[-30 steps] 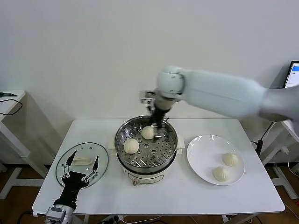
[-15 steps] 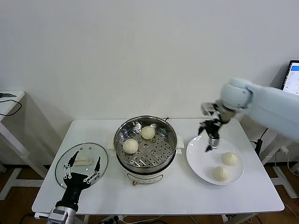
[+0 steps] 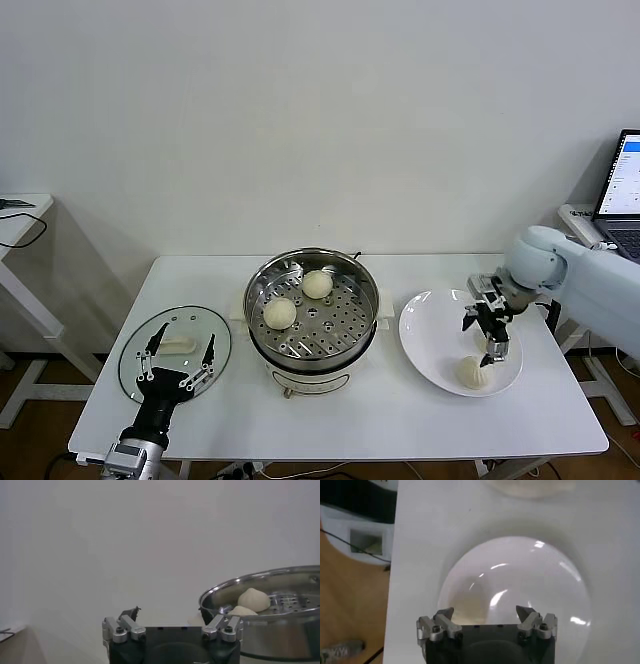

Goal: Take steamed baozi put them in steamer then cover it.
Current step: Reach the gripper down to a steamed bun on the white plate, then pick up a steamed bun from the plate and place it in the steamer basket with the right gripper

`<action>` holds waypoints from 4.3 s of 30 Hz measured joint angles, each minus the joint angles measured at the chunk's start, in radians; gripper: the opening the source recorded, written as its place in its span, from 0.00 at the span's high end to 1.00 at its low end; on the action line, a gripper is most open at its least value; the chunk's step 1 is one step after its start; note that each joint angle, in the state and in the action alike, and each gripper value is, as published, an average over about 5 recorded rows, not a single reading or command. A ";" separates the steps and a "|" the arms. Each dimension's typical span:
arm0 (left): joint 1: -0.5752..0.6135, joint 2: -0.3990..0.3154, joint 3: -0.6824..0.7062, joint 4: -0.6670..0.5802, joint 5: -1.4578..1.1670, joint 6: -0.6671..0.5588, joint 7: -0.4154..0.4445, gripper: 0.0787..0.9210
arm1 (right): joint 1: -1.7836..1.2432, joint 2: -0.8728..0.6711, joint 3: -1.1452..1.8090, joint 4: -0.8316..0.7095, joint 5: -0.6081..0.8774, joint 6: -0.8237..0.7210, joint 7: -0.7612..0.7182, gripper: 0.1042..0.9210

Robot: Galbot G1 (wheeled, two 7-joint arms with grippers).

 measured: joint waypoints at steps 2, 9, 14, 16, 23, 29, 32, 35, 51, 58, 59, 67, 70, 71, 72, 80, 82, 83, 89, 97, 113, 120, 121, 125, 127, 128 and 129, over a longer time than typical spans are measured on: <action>-0.002 -0.001 0.001 0.002 0.000 0.000 0.000 0.12 | -0.024 0.002 0.016 -0.010 -0.013 0.004 -0.001 0.12; -0.002 -0.001 -0.003 0.009 0.001 0.000 -0.001 0.12 | -0.094 0.016 0.061 -0.039 -0.048 0.015 -0.002 0.12; -0.003 -0.002 0.001 0.011 0.002 0.001 -0.001 0.12 | -0.125 0.027 0.083 -0.057 -0.064 0.021 0.000 0.12; -0.004 -0.002 0.002 0.013 0.003 0.001 -0.001 0.12 | -0.135 0.033 0.089 -0.065 -0.070 0.022 0.003 0.12; -0.005 0.000 -0.001 0.018 0.004 0.001 0.000 0.12 | -0.163 0.052 0.109 -0.090 -0.086 0.025 0.006 0.12; -0.011 0.000 -0.002 0.026 0.004 0.001 0.001 0.12 | -0.170 0.067 0.114 -0.108 -0.094 0.028 0.004 0.12; -0.016 -0.001 0.000 0.030 0.004 0.001 0.001 0.12 | -0.174 0.073 0.114 -0.117 -0.102 0.030 0.001 0.12; -0.018 0.000 -0.001 0.033 0.003 0.001 0.001 0.12 | -0.176 0.080 0.115 -0.125 -0.108 0.032 0.000 0.15; -0.020 0.001 -0.005 0.033 -0.001 0.002 0.003 0.12 | -0.179 0.082 0.128 -0.134 -0.109 0.035 -0.003 0.29; -0.015 0.002 -0.005 0.029 -0.001 0.002 0.003 0.12 | -0.139 0.060 0.122 -0.118 -0.078 0.039 -0.013 0.29; -0.015 0.002 -0.005 0.027 -0.001 0.002 0.003 0.12 | -0.126 0.056 0.118 -0.115 -0.071 0.042 -0.015 0.29; -0.010 0.004 0.001 0.016 0.001 0.004 0.002 0.12 | 0.046 0.031 0.059 -0.076 -0.004 0.093 -0.039 0.29; -0.007 0.004 0.004 0.011 0.003 0.005 0.000 0.12 | 0.133 0.033 0.027 -0.052 0.020 0.126 -0.049 0.29; -0.006 0.004 0.005 0.009 0.003 0.006 0.000 0.12 | 0.162 0.035 0.017 -0.044 0.028 0.138 -0.053 0.29; -0.005 0.004 0.005 0.007 0.003 0.007 -0.001 0.12 | 0.192 0.038 0.007 -0.035 0.035 0.153 -0.057 0.29; 0.003 0.011 0.000 -0.011 0.003 0.010 -0.001 0.12 | 0.403 0.097 -0.077 0.027 0.076 0.312 -0.070 0.29; 0.004 0.014 -0.002 -0.014 0.002 0.012 -0.001 0.12 | 0.445 0.121 -0.101 0.038 0.079 0.360 -0.062 0.29; 0.004 0.015 -0.003 -0.016 0.001 0.013 0.000 0.12 | 0.463 0.134 -0.112 0.043 0.080 0.384 -0.057 0.29; 0.002 0.016 -0.006 -0.015 -0.002 0.013 0.004 0.12 | 0.549 0.225 -0.179 0.076 0.057 0.522 -0.018 0.29; -0.002 0.017 -0.016 -0.008 -0.009 0.012 0.007 0.12 | 0.596 0.362 -0.256 0.093 -0.023 0.674 0.046 0.29; -0.016 0.019 -0.028 0.010 -0.025 0.012 0.014 0.12 | 0.555 0.566 -0.326 0.098 -0.111 0.831 0.128 0.29; -0.027 0.020 -0.031 0.022 -0.030 0.012 0.015 0.12 | 0.546 0.621 -0.354 0.101 -0.088 0.843 0.134 0.29; -0.028 0.020 -0.031 0.024 -0.030 0.012 0.015 0.12 | 0.545 0.628 -0.358 0.101 -0.084 0.844 0.134 0.29; -0.033 0.020 -0.032 0.031 -0.031 0.012 0.015 0.12 | 0.536 0.650 -0.373 0.100 -0.070 0.844 0.134 0.29; -0.035 0.021 -0.033 0.034 -0.033 0.012 0.015 0.12 | 0.529 0.659 -0.381 0.100 -0.065 0.844 0.133 0.29; -0.036 0.022 -0.034 0.036 -0.034 0.012 0.015 0.12 | 0.526 0.663 -0.383 0.099 -0.063 0.845 0.132 0.29; -0.037 0.022 -0.034 0.037 -0.034 0.013 0.016 0.12 | 0.523 0.667 -0.385 0.099 -0.062 0.845 0.131 0.29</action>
